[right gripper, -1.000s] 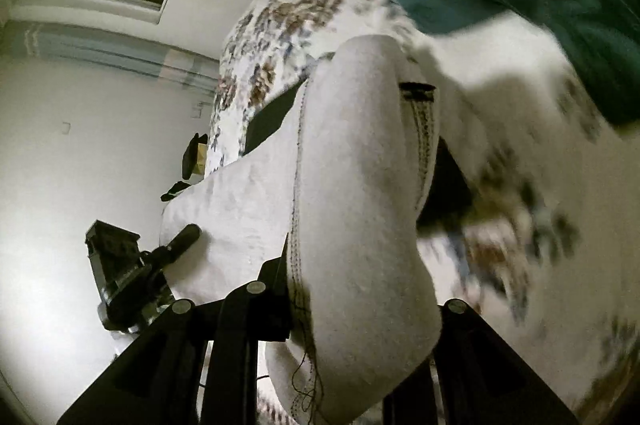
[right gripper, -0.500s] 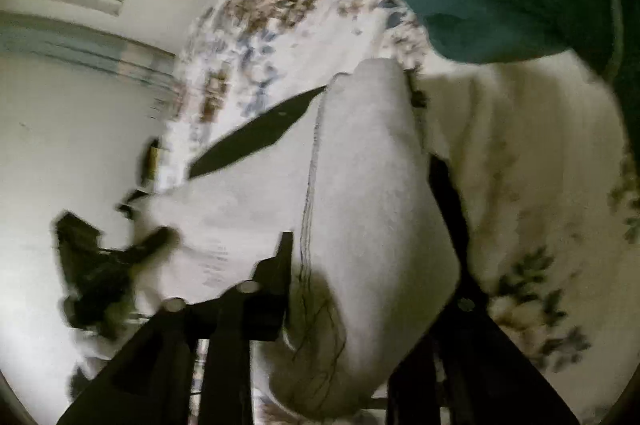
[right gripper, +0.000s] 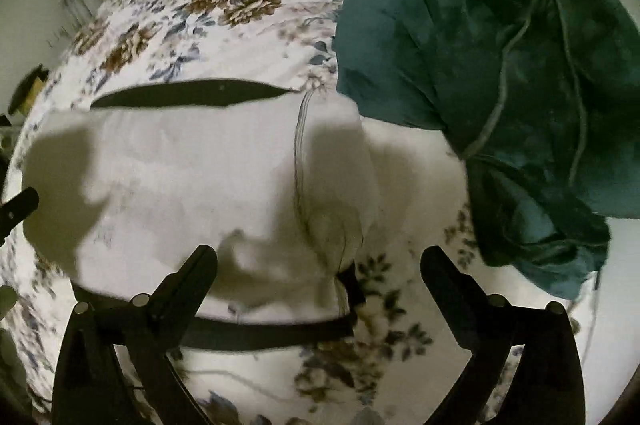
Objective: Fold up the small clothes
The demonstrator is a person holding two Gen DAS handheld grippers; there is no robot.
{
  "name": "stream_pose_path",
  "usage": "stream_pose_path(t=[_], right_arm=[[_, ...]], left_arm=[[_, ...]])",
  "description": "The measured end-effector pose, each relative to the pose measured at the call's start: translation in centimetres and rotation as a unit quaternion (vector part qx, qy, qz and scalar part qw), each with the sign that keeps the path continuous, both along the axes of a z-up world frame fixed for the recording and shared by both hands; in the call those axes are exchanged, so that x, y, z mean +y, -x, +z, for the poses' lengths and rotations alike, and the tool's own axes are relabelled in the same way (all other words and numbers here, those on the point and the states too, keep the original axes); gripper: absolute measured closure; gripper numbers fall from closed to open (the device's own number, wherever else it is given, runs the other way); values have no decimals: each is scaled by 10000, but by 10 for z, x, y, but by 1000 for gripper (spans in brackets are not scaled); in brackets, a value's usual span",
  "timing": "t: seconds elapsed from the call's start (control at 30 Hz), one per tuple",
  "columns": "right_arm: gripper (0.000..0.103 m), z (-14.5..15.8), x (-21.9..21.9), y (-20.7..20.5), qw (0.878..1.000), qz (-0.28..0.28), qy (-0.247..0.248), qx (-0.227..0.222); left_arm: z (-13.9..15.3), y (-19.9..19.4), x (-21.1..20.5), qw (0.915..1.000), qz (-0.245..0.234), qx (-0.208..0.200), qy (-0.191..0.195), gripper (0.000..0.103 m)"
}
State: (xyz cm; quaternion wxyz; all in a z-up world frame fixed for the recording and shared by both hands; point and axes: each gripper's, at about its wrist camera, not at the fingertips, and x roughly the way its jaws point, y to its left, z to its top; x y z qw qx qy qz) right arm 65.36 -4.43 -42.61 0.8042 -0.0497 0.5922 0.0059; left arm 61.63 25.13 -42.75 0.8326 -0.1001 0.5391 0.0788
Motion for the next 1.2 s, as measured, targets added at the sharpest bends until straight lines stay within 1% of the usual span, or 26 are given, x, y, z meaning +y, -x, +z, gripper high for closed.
stream_pose_path(t=[0.13, 0.23, 0.4, 0.63, 0.87, 0.97, 1.03, 1.2], right_arm=[[0, 23, 8, 25, 9997, -5, 167, -200], [0, 56, 3, 51, 9985, -89, 263, -482], [0, 108, -4, 97, 9967, -164, 227, -759], [0, 206, -15, 180, 9900, -203, 282, -1368], [0, 315, -27, 272, 9779, -148, 233, -2074], [0, 359, -35, 314, 9718, -143, 172, -2347], [0, 381, -39, 335, 9696, -140, 119, -2439], [0, 432, -50, 392, 9623, -101, -1, -2718]], left_arm=[[24, 23, -16, 9999, -18, -76, -147, 0], [51, 46, -28, 9995, -20, -196, -265, 0], [102, 93, -48, 9981, -82, -458, -408, 0], [183, 167, -68, 9946, -152, -880, -534, 0], [261, 242, -83, 9902, -190, -1247, -596, 0], [286, 270, -88, 9887, -173, -1366, -591, 0], [302, 290, -91, 9880, -152, -1443, -527, 0], [336, 332, -97, 9846, -70, -1652, -567, 0]])
